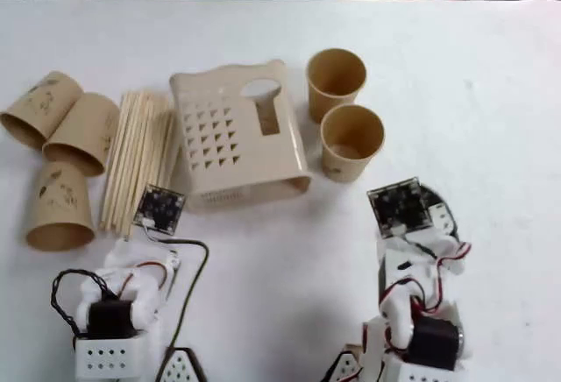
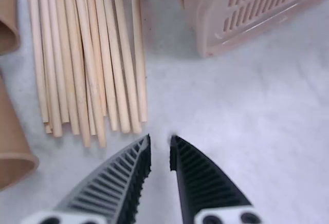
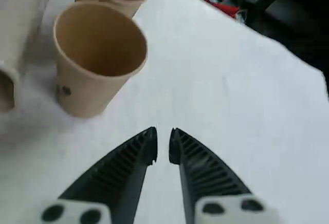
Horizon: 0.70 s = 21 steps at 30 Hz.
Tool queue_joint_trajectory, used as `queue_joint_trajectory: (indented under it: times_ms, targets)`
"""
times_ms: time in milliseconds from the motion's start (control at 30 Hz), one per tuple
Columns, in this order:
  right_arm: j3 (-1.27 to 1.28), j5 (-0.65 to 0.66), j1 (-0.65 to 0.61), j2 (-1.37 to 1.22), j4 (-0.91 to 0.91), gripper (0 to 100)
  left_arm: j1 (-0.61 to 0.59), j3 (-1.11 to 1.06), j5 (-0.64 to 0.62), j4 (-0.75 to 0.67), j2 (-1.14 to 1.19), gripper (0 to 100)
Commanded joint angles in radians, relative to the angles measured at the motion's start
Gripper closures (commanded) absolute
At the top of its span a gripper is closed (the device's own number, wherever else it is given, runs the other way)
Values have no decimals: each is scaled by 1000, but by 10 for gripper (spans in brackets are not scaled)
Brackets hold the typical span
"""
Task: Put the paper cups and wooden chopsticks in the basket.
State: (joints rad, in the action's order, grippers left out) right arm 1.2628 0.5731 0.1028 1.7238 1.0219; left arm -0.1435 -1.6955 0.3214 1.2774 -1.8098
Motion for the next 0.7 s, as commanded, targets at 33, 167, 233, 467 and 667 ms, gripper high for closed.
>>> queue_joint_trajectory:
  times_ms: [33,167,233,467,667]
  targets:
    - [-281,-80,-12,-320,-62,938,-4,2,3,3,-2,915]
    - [-562,-184,-68,-736,-48,938,-4,2,3,3,-2,915]
    - [-724,-227,-133,-929,2,933,-4,2,3,3,-2,915]
    - [-1238,-333,-390,-1443,245,765,-4,2,3,3,-2,915]
    - [-1479,-334,-499,-1707,239,755,-4,2,3,3,-2,915]
